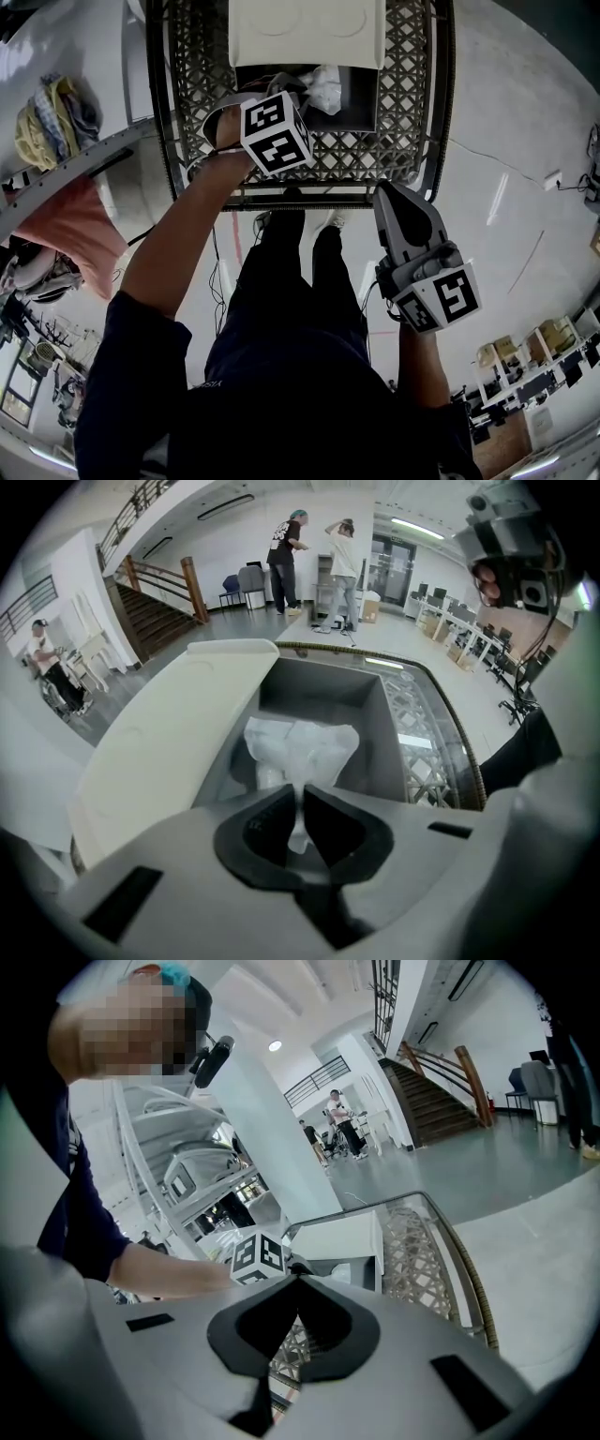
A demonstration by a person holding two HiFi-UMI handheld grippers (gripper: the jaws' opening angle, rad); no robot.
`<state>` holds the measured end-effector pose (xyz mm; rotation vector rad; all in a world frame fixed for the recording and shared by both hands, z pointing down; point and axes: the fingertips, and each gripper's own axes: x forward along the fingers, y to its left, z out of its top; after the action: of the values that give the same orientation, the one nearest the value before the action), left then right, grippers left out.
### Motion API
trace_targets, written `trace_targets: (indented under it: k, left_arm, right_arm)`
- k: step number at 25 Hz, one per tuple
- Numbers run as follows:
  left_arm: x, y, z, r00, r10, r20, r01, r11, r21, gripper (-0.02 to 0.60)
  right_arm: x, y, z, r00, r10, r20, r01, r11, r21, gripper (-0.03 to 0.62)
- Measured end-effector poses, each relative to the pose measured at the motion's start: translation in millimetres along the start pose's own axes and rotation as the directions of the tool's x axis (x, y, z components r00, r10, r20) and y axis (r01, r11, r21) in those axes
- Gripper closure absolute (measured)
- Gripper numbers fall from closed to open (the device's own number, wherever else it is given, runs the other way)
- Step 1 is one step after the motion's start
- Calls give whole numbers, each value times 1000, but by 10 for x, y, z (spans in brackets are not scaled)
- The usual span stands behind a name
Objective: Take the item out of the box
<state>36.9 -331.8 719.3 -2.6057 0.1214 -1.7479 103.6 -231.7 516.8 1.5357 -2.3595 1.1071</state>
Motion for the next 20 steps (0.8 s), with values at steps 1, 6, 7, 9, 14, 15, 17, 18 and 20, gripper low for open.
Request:
trace_targets:
  k: [1, 6, 7, 9, 14, 15, 17, 18, 20]
  left_arm:
    - [-25, 3, 12, 1000, 2, 6, -2, 1000, -6, 555]
    - [-353, -13, 181, 996, 38, 84, -35, 999, -33, 568]
    - [-460, -16, 231, 993, 49, 106, -45, 998, -42, 568]
    - [-710, -22, 338, 985, 75, 155, -66, 996, -63, 568]
    - [-1486, -67, 670, 940, 159, 303, -121, 983, -140, 568]
    - [-1636, -82, 732, 928, 179, 327, -135, 979, -151, 568]
    - [-1934, -159, 831, 905, 210, 371, -154, 972, -176, 568]
    - [-2086, -213, 870, 893, 222, 391, -158, 969, -191, 568]
    - [-2378, -303, 943, 869, 251, 427, -169, 961, -221, 568]
  right_arm:
    - [-12, 19, 14, 1000, 1, 4, -1, 1000, -3, 571]
    - [-115, 104, 88, 1000, 0, 17, 1, 999, -35, 571]
    - [-131, 144, 124, 1000, 5, 28, -4, 999, -37, 571]
    - [-176, 236, 206, 999, 17, 48, -15, 999, -51, 571]
    - [-399, 448, 464, 997, 30, 75, -18, 988, -150, 571]
    - [-446, 490, 534, 995, 37, 88, -21, 985, -172, 571]
    - [-552, 612, 661, 992, 55, 113, -31, 979, -204, 571]
    - [-610, 686, 715, 991, 63, 122, -36, 976, -217, 571]
    - [-720, 830, 821, 987, 82, 140, -46, 969, -244, 571]
